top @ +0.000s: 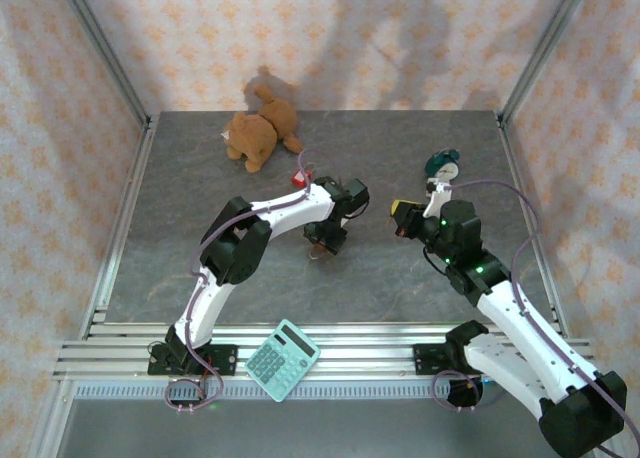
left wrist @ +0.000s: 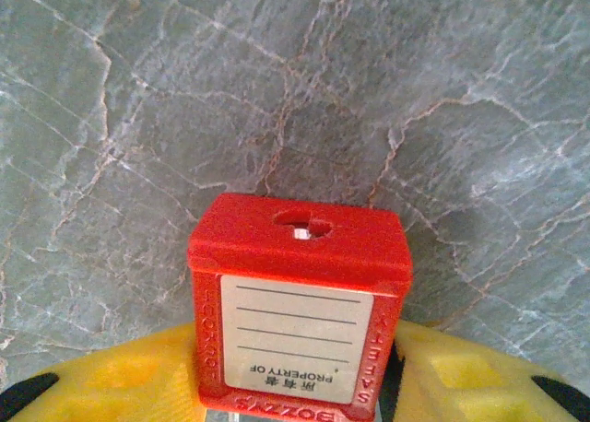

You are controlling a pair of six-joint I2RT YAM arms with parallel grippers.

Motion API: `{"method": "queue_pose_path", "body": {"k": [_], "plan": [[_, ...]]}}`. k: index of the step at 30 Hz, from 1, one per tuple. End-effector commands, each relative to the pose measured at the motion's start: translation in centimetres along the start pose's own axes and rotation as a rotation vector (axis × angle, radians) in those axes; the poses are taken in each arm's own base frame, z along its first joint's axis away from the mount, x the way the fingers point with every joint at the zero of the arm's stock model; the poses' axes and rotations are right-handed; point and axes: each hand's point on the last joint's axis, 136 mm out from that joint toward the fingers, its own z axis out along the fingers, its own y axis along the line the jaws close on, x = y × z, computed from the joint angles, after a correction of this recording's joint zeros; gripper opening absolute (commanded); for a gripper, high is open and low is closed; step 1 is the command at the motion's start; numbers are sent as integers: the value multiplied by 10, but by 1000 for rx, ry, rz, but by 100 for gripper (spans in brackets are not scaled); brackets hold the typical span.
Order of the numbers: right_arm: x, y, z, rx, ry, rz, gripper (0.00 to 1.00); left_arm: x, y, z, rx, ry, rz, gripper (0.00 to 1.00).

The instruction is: Unlock with the key

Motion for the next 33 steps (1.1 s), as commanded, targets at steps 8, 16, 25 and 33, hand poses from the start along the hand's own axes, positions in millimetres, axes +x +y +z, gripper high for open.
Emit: {"method": "queue_pose_path", "body": {"k": [8, 16, 25, 33], "plan": [[4, -3, -2, 1, 5, -4, 4, 22, 11, 47, -23, 147, 51, 52], [2, -1, -3, 0, 6, 2, 4, 21, 13, 47, -27, 150, 80, 44], [1, 0, -4, -2, 9, 10, 4, 12, 9, 1, 51, -80, 20, 41], [-3, 9, -2, -30, 20, 28, 3, 4, -6, -49, 219, -365, -28, 40]]}}
